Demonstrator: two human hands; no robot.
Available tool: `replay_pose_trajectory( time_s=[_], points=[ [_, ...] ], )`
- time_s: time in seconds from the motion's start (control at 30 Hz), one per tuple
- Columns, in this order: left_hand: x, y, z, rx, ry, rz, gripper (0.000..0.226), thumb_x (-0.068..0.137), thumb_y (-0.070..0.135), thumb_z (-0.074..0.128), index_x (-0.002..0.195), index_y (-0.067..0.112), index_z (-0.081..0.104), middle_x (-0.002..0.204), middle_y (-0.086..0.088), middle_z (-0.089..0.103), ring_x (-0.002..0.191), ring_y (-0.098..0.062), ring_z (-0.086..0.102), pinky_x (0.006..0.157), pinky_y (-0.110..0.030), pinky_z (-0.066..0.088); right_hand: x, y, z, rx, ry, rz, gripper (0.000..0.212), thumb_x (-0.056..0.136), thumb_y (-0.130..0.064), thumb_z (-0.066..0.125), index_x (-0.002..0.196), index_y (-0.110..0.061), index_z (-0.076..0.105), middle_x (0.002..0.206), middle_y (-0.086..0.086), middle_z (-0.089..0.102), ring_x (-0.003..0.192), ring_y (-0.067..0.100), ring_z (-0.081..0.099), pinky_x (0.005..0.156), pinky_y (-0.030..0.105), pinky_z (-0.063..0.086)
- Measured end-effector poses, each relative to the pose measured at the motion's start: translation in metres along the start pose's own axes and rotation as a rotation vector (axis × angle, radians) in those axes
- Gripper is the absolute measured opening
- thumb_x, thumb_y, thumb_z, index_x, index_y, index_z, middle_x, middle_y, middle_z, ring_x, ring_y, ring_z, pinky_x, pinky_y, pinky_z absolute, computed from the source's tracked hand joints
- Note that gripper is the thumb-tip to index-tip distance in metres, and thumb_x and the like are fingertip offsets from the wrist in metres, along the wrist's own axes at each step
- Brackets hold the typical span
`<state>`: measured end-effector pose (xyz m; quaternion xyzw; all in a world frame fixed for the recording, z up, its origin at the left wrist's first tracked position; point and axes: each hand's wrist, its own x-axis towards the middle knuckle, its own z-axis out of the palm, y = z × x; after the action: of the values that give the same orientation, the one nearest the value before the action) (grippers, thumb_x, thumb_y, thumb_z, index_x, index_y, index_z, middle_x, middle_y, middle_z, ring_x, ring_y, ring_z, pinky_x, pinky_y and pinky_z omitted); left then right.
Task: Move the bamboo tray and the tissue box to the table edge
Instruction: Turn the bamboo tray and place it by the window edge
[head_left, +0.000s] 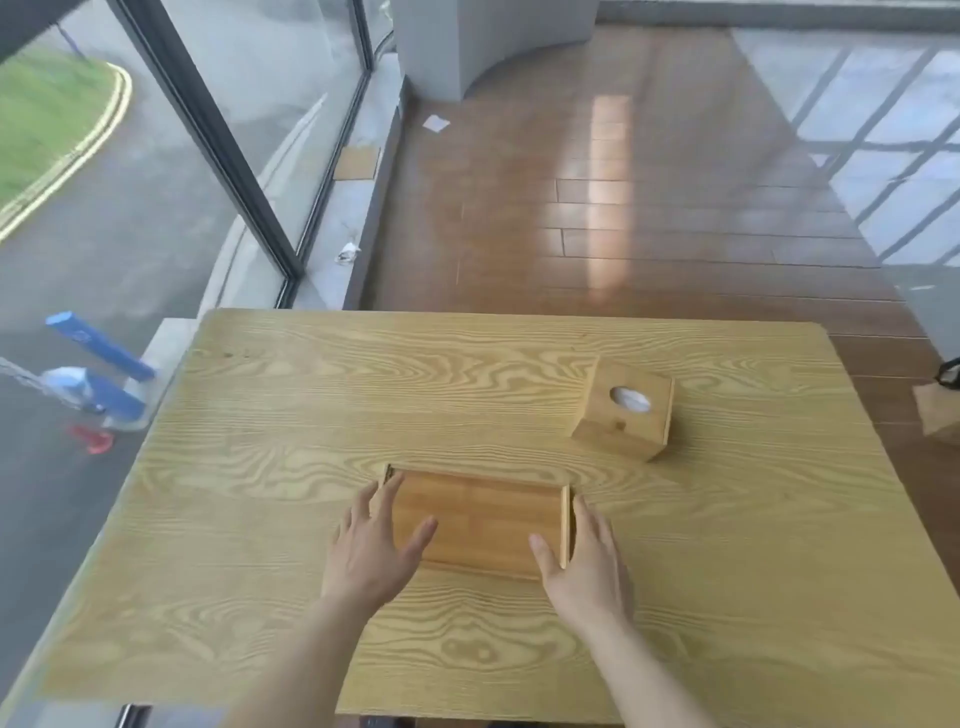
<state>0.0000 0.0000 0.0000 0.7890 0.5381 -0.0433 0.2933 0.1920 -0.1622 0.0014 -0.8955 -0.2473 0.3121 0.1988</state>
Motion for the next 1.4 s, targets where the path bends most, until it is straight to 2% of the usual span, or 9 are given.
replay_pose_trajectory(
  time_s=[0.13, 0.27, 0.4, 0.63, 0.83, 0.97, 1.1, 1.2, 1.4],
  points=[
    [0.009, -0.006, 0.016, -0.117, -0.084, -0.159, 0.084, 0.085, 0.069, 0.053, 0.156, 0.040, 0.019, 0.161, -0.005, 0.026, 0.145, -0.029, 0.031, 0.112, -0.048, 0.035, 0.017, 0.012, 0.009, 0.220, -0.050, 0.206, 0.086, 0.096, -0.053, 0.064, 0.165, -0.023, 0.023, 0.170, 0.006, 0.032, 0.155, 0.030, 0.035, 0.120, 0.046, 0.037],
    [0.019, -0.004, 0.025, -0.218, -0.092, -0.268, 0.082, 0.087, 0.049, 0.066, 0.156, 0.030, 0.025, 0.155, -0.010, 0.036, 0.141, -0.030, 0.038, 0.112, -0.046, 0.037, 0.031, 0.018, 0.017, 0.228, -0.069, 0.305, 0.077, 0.097, -0.041, 0.069, 0.161, -0.015, 0.035, 0.161, 0.009, 0.047, 0.151, 0.030, 0.041, 0.121, 0.047, 0.038],
    [0.026, -0.002, 0.029, -0.273, -0.036, -0.334, 0.082, 0.087, 0.039, 0.069, 0.155, 0.026, 0.025, 0.148, -0.013, 0.041, 0.135, -0.031, 0.046, 0.108, -0.044, 0.039, 0.042, 0.019, 0.022, 0.233, -0.075, 0.341, 0.057, 0.095, -0.030, 0.073, 0.146, -0.010, 0.057, 0.138, 0.012, 0.067, 0.131, 0.033, 0.060, 0.109, 0.047, 0.050],
    [0.043, -0.012, 0.026, -0.295, -0.001, -0.438, 0.077, 0.088, 0.031, 0.072, 0.152, 0.015, 0.034, 0.145, -0.014, 0.046, 0.135, -0.032, 0.045, 0.110, -0.042, 0.039, 0.049, 0.006, 0.031, 0.159, 0.027, 0.381, 0.036, 0.094, -0.026, 0.074, 0.128, -0.016, 0.069, 0.122, 0.010, 0.072, 0.111, 0.033, 0.068, 0.091, 0.043, 0.056],
    [0.047, -0.049, -0.002, -0.384, 0.088, -0.486, 0.060, 0.087, 0.028, 0.071, 0.142, 0.018, 0.050, 0.136, -0.010, 0.052, 0.124, -0.030, 0.056, 0.102, -0.040, 0.045, 0.057, -0.045, 0.042, 0.059, 0.073, 0.276, 0.018, 0.095, -0.026, 0.070, 0.113, -0.022, 0.071, 0.107, 0.006, 0.073, 0.100, 0.031, 0.067, 0.086, 0.044, 0.058],
    [0.048, -0.095, -0.034, -0.462, 0.201, -0.549, 0.047, 0.087, 0.021, 0.070, 0.132, 0.018, 0.057, 0.124, -0.010, 0.060, 0.115, -0.030, 0.059, 0.099, -0.043, 0.047, 0.063, -0.102, 0.067, -0.038, 0.069, 0.170, 0.013, 0.095, -0.023, 0.069, 0.109, -0.025, 0.070, 0.107, 0.003, 0.072, 0.094, 0.025, 0.056, 0.079, 0.035, 0.047],
    [0.042, -0.146, -0.064, -0.563, 0.350, -0.631, 0.034, 0.088, 0.013, 0.067, 0.120, 0.021, 0.060, 0.113, -0.007, 0.065, 0.103, -0.026, 0.061, 0.084, -0.037, 0.049, 0.068, -0.166, 0.104, -0.116, 0.043, 0.046, 0.018, 0.095, -0.021, 0.069, 0.112, -0.025, 0.070, 0.113, 0.004, 0.071, 0.107, 0.031, 0.062, 0.085, 0.037, 0.048],
    [0.033, -0.184, -0.082, -0.625, 0.413, -0.738, 0.029, 0.089, 0.011, 0.062, 0.114, 0.026, 0.059, 0.105, 0.000, 0.067, 0.094, -0.024, 0.064, 0.077, -0.041, 0.054, 0.071, -0.213, 0.134, -0.190, 0.012, -0.074, 0.020, 0.095, -0.022, 0.069, 0.115, -0.025, 0.069, 0.115, 0.002, 0.069, 0.107, 0.030, 0.064, 0.089, 0.041, 0.053],
    [0.014, -0.244, -0.090, -0.656, 0.526, -0.932, 0.027, 0.090, 0.011, 0.061, 0.110, 0.027, 0.054, 0.099, 0.002, 0.070, 0.081, -0.020, 0.062, 0.063, -0.034, 0.037, 0.077, -0.301, 0.196, -0.313, -0.069, -0.320, 0.020, 0.098, -0.025, 0.063, 0.118, -0.023, 0.066, 0.106, -0.002, 0.058, 0.091, 0.022, 0.051, 0.079, 0.038, 0.046]
  ],
)
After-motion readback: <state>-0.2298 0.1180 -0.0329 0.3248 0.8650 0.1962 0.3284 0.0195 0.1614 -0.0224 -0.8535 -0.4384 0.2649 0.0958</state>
